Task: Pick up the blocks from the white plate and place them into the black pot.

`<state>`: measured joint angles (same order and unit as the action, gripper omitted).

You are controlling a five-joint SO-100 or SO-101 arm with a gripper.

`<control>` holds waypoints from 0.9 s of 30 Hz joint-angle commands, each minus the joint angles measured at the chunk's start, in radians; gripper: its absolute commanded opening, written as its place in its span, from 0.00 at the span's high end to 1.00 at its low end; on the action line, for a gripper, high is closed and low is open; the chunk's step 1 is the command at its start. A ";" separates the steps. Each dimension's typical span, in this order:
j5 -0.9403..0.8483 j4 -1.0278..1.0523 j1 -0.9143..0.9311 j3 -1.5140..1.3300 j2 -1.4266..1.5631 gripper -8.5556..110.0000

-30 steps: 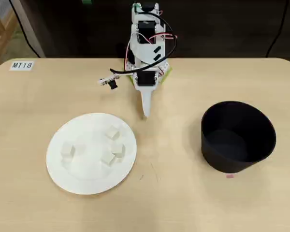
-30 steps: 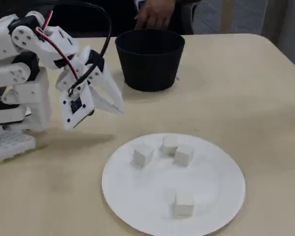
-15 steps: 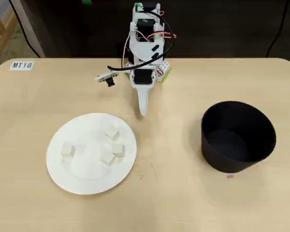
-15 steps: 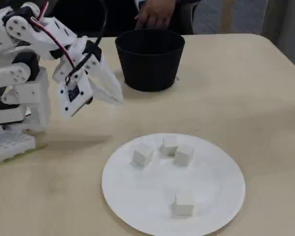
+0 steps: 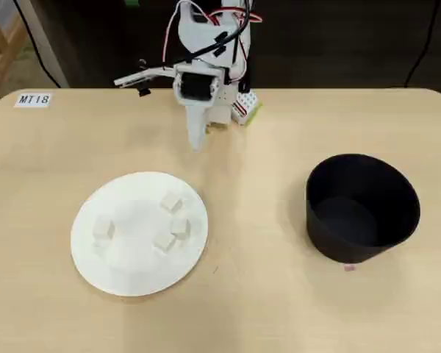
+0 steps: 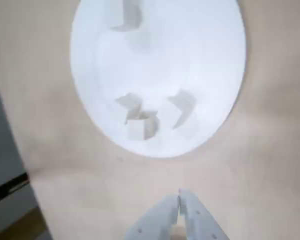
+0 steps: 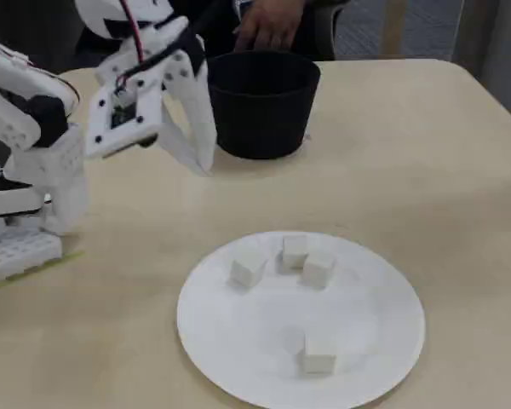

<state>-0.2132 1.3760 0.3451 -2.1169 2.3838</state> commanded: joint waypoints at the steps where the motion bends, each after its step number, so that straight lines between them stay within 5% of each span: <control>1: -0.072 0.051 0.077 0.184 -0.181 0.95; 10: -0.290 0.279 0.256 0.618 -0.653 0.95; 25: -0.368 0.273 0.327 0.988 -1.094 0.94; 27: -0.367 0.273 0.325 1.031 -1.121 0.88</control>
<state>-0.5844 1.6475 0.6734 -1.1735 1.2717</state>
